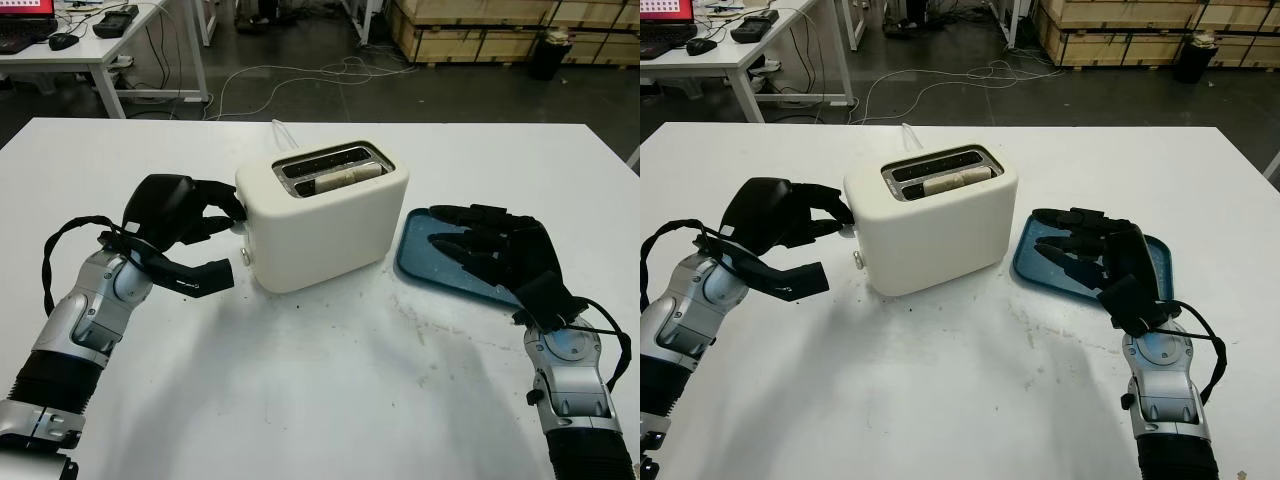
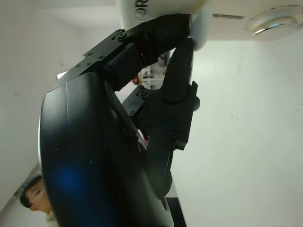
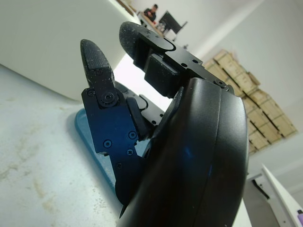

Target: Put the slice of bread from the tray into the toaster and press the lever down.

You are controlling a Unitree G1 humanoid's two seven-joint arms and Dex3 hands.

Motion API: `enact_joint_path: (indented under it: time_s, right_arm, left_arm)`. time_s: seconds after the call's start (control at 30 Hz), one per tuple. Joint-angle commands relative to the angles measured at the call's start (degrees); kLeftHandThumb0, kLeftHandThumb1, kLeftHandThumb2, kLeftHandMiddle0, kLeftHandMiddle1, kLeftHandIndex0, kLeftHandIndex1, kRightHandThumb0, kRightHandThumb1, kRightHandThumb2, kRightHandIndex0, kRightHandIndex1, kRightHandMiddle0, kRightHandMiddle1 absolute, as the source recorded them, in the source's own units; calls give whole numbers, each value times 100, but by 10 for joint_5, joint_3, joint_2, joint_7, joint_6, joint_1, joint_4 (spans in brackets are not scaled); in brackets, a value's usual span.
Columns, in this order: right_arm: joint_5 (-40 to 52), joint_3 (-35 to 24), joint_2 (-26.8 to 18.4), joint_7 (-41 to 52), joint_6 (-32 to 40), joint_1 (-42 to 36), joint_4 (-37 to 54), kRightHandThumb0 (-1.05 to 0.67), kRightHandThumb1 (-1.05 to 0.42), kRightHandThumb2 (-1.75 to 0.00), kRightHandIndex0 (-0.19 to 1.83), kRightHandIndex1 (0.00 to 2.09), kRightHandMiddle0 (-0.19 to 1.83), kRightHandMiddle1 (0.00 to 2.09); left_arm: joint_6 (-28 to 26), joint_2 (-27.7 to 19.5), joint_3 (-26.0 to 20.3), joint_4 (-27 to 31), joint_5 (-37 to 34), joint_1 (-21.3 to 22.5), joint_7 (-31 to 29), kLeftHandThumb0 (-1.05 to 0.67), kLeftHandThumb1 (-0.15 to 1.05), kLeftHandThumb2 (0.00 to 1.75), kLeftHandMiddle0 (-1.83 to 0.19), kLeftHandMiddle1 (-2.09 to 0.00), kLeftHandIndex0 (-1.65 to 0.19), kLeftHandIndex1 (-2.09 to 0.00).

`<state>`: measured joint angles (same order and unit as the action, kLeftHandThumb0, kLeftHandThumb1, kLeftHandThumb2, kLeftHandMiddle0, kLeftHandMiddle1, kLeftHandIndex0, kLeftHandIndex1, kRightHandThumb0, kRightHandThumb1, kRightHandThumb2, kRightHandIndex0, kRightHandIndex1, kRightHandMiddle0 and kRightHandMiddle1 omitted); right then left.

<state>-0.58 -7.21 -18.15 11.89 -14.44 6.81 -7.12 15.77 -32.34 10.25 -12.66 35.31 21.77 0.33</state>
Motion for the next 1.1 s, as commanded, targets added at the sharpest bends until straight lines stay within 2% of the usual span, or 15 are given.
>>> enact_joint_path:
  time_s: [0.0, 0.17, 0.6, 0.83, 1.07]
  right_arm:
    - [3, -2, 3, -6, 4, 0, 6, -39, -84, 0, 118, 1, 103, 0]
    - [6, -3, 3, -4, -4, 1, -1, -40, -84, 0, 118, 1, 103, 0]
    - [7, -7, 2, -3, -1, -1, 2, -41, -84, 0, 117, 0, 103, 0]
    - [6, -6, 1, -3, 6, -4, 11, -38, -84, 0, 118, 0, 103, 0]
    - [6, -8, 0, -4, 13, -6, 14, -41, -84, 0, 117, 0, 103, 0]
  left_arm:
    - [2, 18, 39, 2, 1, -30, -37, -24, 86, 0, -98, -126, -106, -61]
    - [-5, 19, 51, 10, 2, -48, -46, -24, 89, 1, -97, -122, -105, -57]
    - [-18, 28, 67, 0, 0, -58, -44, -22, 89, 0, -99, -119, -106, -51]
    - [-17, 31, 73, -43, 7, -30, -30, -24, 92, 1, -97, -120, -107, -50]
    - [6, 39, 78, -99, 4, 15, -5, -23, 90, 0, -92, -134, -110, -51]
